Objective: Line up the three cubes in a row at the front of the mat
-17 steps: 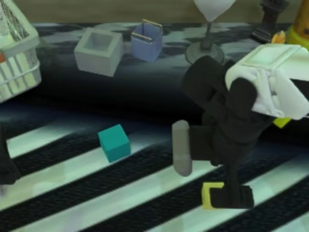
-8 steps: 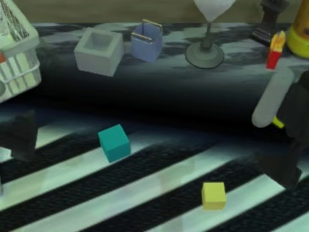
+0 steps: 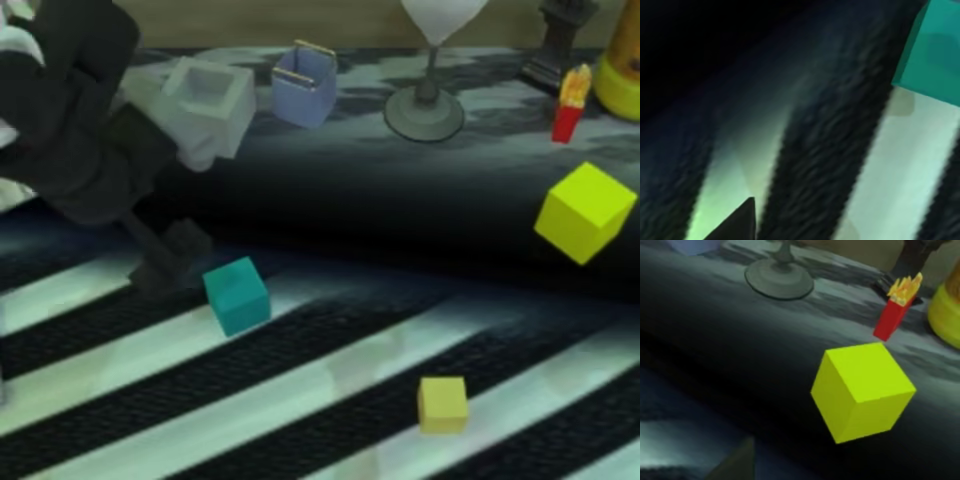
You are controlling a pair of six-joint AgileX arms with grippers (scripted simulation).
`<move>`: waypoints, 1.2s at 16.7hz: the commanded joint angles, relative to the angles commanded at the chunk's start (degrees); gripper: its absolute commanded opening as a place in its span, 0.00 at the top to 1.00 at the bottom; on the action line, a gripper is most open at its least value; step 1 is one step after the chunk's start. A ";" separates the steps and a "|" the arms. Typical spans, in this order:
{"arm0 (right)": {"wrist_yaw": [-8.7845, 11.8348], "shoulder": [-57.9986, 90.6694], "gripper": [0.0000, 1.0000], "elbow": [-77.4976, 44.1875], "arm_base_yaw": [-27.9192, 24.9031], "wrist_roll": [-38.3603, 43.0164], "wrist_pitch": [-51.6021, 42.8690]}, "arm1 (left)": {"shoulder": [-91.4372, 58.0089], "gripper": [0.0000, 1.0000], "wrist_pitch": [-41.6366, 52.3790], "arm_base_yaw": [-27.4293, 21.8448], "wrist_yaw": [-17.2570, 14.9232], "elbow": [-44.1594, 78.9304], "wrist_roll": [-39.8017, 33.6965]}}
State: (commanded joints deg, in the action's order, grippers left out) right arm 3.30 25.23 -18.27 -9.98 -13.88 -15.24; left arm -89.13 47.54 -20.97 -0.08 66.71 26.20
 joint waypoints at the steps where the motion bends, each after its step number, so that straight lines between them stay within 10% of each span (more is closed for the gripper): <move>1: -0.36 -4.28 0.00 3.30 1.70 2.20 2.42 | -4.86 0.00 2.66 -1.18 -0.01 3.73 1.46; 9: -3.19 -24.58 0.00 17.92 9.24 13.53 14.89 | -28.23 0.00 15.04 -7.05 -0.03 23.66 8.79; 20: -3.30 -25.23 0.00 18.27 9.41 13.88 15.24 | -31.57 0.00 8.61 -7.12 -0.05 20.15 9.14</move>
State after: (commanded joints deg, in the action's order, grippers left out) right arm 0.00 0.00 0.00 -0.57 0.00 0.00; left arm -120.69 56.15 -28.09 -0.13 86.86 35.33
